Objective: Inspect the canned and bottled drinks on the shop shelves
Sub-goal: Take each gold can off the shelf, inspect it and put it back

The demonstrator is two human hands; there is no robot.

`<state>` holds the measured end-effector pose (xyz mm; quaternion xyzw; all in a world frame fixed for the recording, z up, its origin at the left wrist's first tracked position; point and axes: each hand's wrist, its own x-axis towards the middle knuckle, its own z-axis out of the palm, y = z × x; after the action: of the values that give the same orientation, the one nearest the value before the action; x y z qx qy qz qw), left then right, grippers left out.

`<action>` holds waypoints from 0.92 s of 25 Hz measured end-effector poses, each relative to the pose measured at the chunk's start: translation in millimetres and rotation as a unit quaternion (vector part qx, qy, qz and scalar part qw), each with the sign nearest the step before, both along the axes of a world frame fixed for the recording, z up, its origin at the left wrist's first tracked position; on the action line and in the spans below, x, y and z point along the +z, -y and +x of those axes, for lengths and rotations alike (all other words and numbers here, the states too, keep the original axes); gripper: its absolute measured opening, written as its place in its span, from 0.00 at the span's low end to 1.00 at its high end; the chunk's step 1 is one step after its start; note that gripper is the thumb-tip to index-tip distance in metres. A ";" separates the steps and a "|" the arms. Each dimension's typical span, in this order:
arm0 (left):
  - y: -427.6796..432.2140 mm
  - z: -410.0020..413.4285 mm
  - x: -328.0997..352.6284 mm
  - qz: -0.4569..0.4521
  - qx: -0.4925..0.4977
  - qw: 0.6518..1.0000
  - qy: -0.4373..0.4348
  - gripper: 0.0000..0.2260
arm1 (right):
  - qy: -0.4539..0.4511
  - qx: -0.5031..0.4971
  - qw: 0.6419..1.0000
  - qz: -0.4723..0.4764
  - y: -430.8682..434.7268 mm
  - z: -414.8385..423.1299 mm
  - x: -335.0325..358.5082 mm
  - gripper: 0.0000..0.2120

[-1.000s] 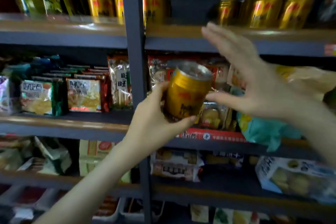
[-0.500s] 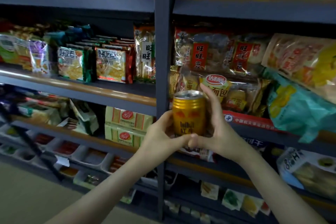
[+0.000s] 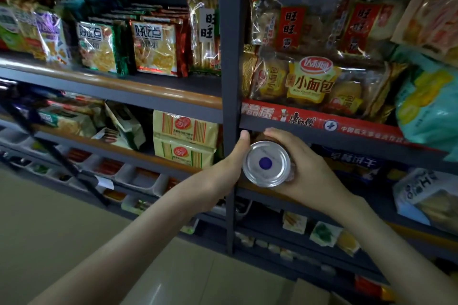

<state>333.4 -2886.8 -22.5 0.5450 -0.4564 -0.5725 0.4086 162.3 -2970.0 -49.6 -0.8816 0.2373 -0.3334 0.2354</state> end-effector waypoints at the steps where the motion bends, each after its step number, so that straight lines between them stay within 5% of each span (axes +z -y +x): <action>1: 2.1 -1.7 3.0 -0.013 0.010 0.995 0.095 0.46 | -0.001 -0.007 1.000 0.030 -2.6 -3.1 -1.5 0.34; 4: -4.8 -6.2 -0.2 -0.169 -0.005 0.924 0.342 0.41 | -0.034 -0.037 0.995 0.085 -10.0 -6.3 -5.6 0.34; 6: -1.9 -15.8 -0.4 -0.249 0.038 0.871 0.422 0.32 | -0.050 -0.048 0.995 0.079 -11.4 -9.0 -5.1 0.35; 8: 2.9 -14.1 -5.6 -0.241 0.087 0.905 0.339 0.24 | -0.047 -0.045 0.990 0.123 -13.1 -15.1 4.0 0.35; 11: 9.4 -14.5 -3.9 -0.057 0.093 0.994 0.003 0.22 | -0.001 -0.002 0.977 0.213 -12.7 -35.3 15.8 0.36; 15: 20.3 -22.3 -3.2 0.081 0.093 0.966 -0.228 0.17 | 0.085 0.019 0.968 0.237 -12.9 -49.2 20.4 0.34; 19: 30.8 -23.3 8.4 0.121 0.064 0.965 -0.223 0.15 | 0.116 -0.024 0.975 0.190 -14.5 -44.1 35.2 0.31; 21: 33.6 -20.6 24.4 0.081 0.039 0.989 -0.115 0.16 | 0.129 -0.035 0.972 0.192 -12.0 -46.3 54.5 0.30; 23: 34.6 -14.0 44.3 -0.083 0.007 0.995 0.059 0.20 | 0.128 -0.039 0.977 0.168 -7.3 -49.6 81.7 0.29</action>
<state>319.4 -2921.4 21.8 0.5455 -0.5213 -0.4966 0.4289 112.6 -2962.7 32.2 -0.7698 0.2918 -0.4076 0.3951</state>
